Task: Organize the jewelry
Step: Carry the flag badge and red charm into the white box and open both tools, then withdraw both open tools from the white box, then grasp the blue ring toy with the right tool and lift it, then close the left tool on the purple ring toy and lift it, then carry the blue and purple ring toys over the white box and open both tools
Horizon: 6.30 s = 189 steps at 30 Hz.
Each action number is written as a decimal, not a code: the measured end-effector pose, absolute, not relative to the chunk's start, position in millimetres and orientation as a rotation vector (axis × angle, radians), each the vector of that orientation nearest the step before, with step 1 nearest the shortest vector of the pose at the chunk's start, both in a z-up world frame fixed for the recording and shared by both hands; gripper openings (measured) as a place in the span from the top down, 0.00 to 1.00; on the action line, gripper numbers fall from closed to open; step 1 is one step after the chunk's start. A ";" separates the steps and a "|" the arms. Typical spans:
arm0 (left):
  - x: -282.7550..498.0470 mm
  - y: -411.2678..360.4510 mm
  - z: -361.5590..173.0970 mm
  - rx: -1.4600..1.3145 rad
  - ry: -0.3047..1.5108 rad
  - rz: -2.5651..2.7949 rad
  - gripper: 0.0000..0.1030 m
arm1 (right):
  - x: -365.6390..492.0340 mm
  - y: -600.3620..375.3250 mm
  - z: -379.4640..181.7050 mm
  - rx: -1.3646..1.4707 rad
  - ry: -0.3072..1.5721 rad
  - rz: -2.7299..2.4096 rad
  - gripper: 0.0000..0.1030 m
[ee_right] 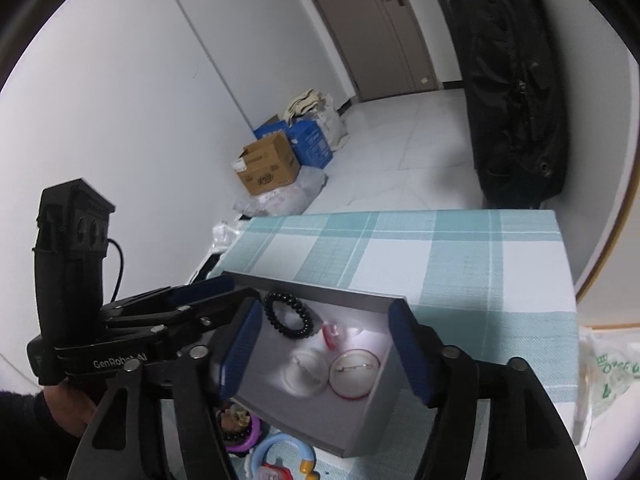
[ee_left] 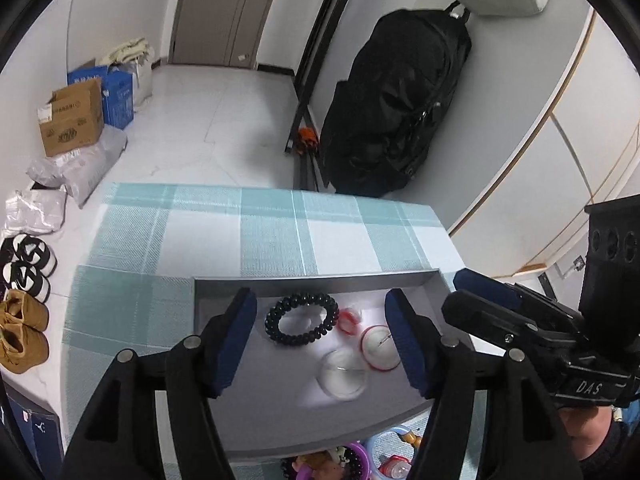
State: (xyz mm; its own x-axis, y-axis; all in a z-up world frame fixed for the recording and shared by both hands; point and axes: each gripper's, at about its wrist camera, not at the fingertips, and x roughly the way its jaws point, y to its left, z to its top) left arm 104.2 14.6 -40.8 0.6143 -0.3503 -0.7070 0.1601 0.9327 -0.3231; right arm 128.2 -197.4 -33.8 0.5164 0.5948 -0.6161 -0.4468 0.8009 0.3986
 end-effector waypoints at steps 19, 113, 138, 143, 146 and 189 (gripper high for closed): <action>57.7 18.2 -25.2 -0.157 0.795 -0.218 0.32 | 85.1 -206.7 -18.7 0.185 0.736 0.567 0.00; 25.4 -8.3 -78.9 0.015 1.057 -0.208 0.20 | 41.3 -194.5 -50.2 0.023 0.884 0.643 0.44; 19.8 -32.3 -78.0 0.180 1.012 -0.200 0.54 | 33.1 -212.8 -37.6 0.077 0.840 0.641 0.44; 18.0 -30.1 -70.2 0.135 0.995 -0.234 0.57 | 33.0 -213.1 -37.6 0.079 0.843 0.637 0.44; 18.4 -27.0 -64.8 0.079 0.985 -0.265 0.57 | 32.8 -211.9 -38.6 0.072 0.847 0.639 0.44; 76.4 17.5 -30.3 -0.304 0.913 -0.314 0.58 | 90.6 -197.5 -23.2 0.216 0.773 0.678 0.44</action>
